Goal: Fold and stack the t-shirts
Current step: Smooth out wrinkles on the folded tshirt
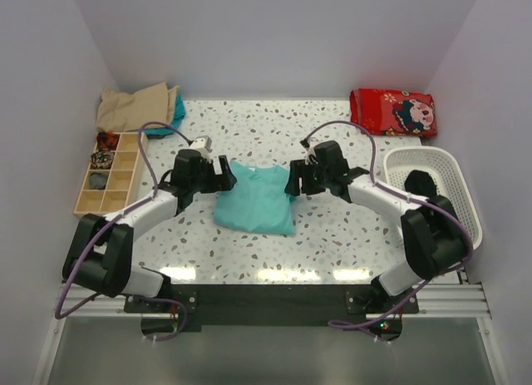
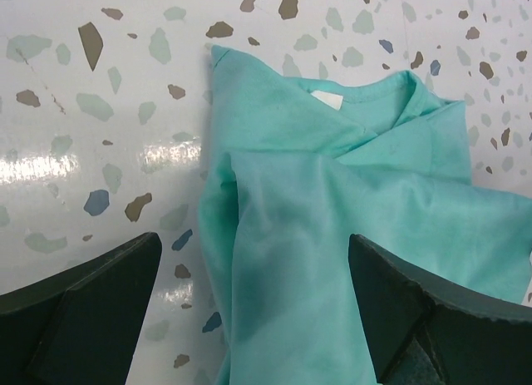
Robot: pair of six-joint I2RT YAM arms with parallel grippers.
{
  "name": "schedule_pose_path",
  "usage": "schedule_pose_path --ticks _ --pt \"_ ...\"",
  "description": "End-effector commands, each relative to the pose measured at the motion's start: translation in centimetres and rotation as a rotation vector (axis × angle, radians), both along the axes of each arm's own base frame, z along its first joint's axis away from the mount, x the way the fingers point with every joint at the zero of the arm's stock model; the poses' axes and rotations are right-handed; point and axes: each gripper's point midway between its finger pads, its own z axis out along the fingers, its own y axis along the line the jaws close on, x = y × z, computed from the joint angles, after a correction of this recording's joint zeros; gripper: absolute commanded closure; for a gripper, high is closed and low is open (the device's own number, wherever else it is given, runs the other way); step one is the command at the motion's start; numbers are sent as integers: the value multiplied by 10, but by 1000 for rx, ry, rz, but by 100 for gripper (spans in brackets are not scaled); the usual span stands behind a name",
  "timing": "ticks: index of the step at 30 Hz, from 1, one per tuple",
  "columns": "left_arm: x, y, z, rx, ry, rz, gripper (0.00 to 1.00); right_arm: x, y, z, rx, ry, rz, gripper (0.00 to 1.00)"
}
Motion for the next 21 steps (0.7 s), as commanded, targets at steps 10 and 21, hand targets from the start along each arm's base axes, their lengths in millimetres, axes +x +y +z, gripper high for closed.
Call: schedule_pose_path --ticks 10,21 --pt "40 -16 18 -37 -112 -29 0 14 21 9 68 -29 48 49" --pt "45 -14 11 -14 -120 -26 70 20 23 19 65 -69 70 84"
